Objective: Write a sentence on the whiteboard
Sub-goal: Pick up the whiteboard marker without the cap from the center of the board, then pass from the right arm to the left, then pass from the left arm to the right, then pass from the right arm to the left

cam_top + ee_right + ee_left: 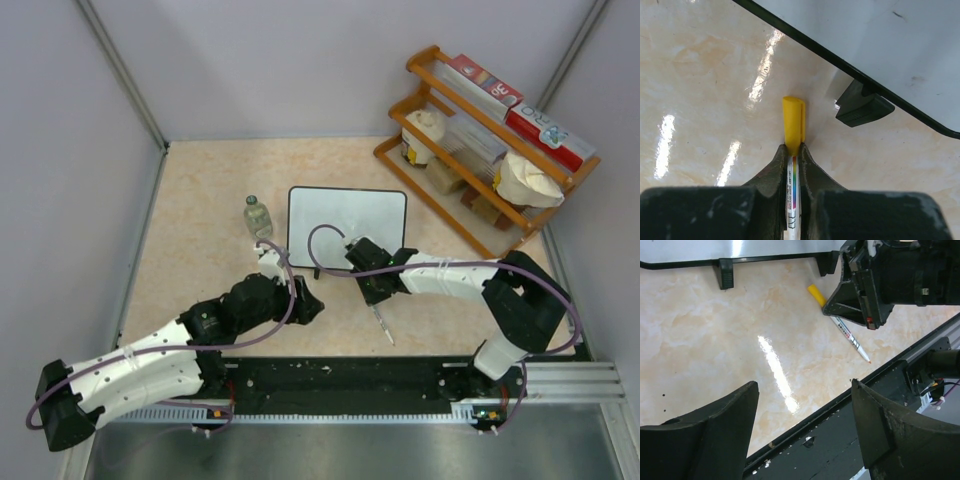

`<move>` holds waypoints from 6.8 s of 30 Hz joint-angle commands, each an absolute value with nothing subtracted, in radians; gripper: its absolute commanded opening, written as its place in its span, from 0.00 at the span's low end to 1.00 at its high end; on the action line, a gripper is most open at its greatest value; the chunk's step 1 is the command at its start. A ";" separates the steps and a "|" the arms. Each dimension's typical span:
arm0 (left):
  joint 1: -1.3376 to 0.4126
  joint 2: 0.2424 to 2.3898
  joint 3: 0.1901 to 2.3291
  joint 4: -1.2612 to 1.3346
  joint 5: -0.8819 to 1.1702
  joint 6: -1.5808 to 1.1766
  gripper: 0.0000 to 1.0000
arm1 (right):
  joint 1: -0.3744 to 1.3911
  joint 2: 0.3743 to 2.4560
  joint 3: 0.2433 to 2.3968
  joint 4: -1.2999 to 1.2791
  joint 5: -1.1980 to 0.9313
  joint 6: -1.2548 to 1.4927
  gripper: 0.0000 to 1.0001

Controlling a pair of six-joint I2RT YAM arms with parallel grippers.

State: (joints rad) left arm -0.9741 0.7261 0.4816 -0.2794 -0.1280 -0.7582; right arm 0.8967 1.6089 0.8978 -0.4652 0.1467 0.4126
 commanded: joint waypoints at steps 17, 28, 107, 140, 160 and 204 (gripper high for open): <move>-0.974 0.707 0.537 -0.256 -0.083 -0.681 0.77 | 0.907 1.192 0.898 -0.382 0.103 0.469 0.00; -0.974 0.814 0.482 0.259 0.216 -0.669 0.74 | 0.905 0.835 0.657 -0.108 0.087 0.607 0.00; -1.020 0.959 0.511 0.370 0.469 -0.604 0.00 | 0.904 0.772 0.684 -0.077 -0.367 0.563 0.18; -1.039 0.862 0.440 0.333 0.371 -0.629 0.00 | 0.905 0.719 0.612 -0.077 -0.307 0.591 0.00; -1.042 0.756 0.460 0.132 0.278 -0.652 0.64 | 0.904 0.712 0.640 -0.187 -0.190 0.661 0.00; -1.042 0.991 0.495 0.466 0.448 -0.727 0.67 | 0.904 0.591 0.591 -0.152 -0.137 0.778 0.00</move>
